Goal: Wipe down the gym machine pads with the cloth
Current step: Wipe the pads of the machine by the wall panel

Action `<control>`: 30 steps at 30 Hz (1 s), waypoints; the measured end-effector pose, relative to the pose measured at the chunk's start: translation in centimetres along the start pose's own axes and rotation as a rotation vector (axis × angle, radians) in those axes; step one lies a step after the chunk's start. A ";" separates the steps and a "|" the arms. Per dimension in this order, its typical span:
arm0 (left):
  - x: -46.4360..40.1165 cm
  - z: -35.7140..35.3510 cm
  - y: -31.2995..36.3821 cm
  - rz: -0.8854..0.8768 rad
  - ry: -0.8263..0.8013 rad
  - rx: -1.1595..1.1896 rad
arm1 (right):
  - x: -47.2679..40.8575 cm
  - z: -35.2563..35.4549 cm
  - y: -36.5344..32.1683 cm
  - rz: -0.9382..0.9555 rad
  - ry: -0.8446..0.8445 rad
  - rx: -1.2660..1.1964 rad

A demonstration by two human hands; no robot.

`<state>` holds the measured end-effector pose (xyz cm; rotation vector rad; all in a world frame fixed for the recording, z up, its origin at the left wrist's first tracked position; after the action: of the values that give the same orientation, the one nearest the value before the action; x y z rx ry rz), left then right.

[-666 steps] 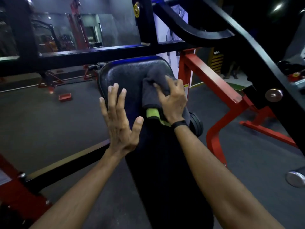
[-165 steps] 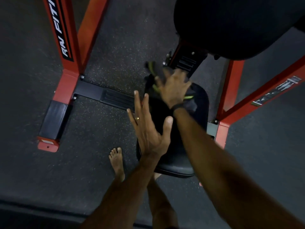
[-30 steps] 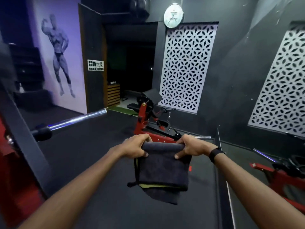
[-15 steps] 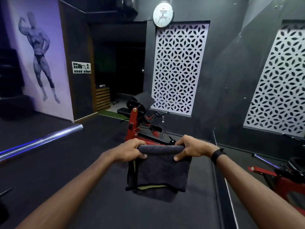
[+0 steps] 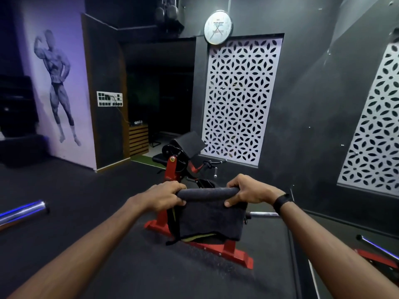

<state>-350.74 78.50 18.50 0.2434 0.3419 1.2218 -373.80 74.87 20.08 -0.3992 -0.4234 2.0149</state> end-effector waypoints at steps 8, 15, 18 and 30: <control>-7.8 -0.5 -4.1 0.009 -0.021 -0.031 | -7.4 -1.3 4.7 -0.006 -0.041 0.008; -17.5 -1.2 -8.8 -0.016 -0.021 0.016 | -16.4 -0.1 8.1 -0.035 -0.035 0.078; -22.0 -0.6 -10.5 -0.035 0.018 0.029 | -20.3 1.1 9.5 -0.056 -0.020 0.113; -38.4 -2.4 -9.9 -0.089 0.101 -0.044 | -27.8 4.6 20.1 -0.226 0.111 0.227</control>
<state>-354.61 38.95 17.49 0.1277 0.4084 1.1548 -378.93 40.76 17.80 -0.3060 -0.1599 1.7870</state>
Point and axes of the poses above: each hand's wrist, its own x-axis away from the middle knuckle, its own z-axis out of the back of the hand, y = z × x, the point moved 6 cm from there along -x, towards the middle knuckle, and after that the axes turned 6 degrees about y, right-handed, at the moved point
